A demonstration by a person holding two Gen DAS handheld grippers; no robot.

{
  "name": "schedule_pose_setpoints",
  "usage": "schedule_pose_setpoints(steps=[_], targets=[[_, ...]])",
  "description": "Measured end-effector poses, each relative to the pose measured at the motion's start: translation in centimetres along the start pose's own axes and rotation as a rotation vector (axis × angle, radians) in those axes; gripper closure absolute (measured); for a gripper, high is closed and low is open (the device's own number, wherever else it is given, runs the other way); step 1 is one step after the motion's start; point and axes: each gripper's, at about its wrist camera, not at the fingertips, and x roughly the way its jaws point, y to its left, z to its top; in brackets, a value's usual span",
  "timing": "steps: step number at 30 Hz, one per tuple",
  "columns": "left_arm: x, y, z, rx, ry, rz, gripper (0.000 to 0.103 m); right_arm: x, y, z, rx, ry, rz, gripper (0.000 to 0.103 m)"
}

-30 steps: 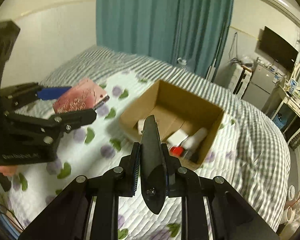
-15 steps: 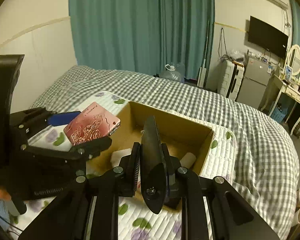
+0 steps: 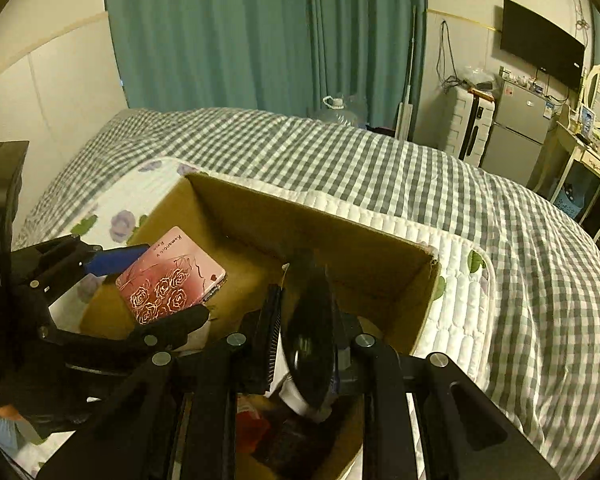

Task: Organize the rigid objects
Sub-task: 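Drop the pink card into the box with the left tool while the right tool drops the remote in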

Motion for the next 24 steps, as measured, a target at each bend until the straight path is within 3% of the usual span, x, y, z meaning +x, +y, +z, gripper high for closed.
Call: schedule_pose_setpoints(steps=[7,9,12,18,24], targets=[[0.4,0.2,-0.4,-0.011,-0.001,-0.014,0.031,-0.1,0.1,0.4,0.032,-0.049,0.026,0.083],[-0.4,-0.1,-0.4,-0.009,-0.022,-0.016,0.029,-1.3,0.0,0.8,0.051,-0.077,0.038,0.071],[-2.6,-0.3,0.0,-0.021,-0.063,-0.003,0.027,-3.4,0.1,1.2,0.054,-0.113,-0.001,0.068],[-8.8,-0.5,1.4,-0.04,-0.151,0.029,0.025,-10.1,0.8,2.1,0.076,-0.177,-0.057,0.068],[-17.9,-0.7,1.8,-0.042,-0.317,0.058,0.02,-19.1,3.5,2.3,0.034,-0.271,-0.103,0.067]])
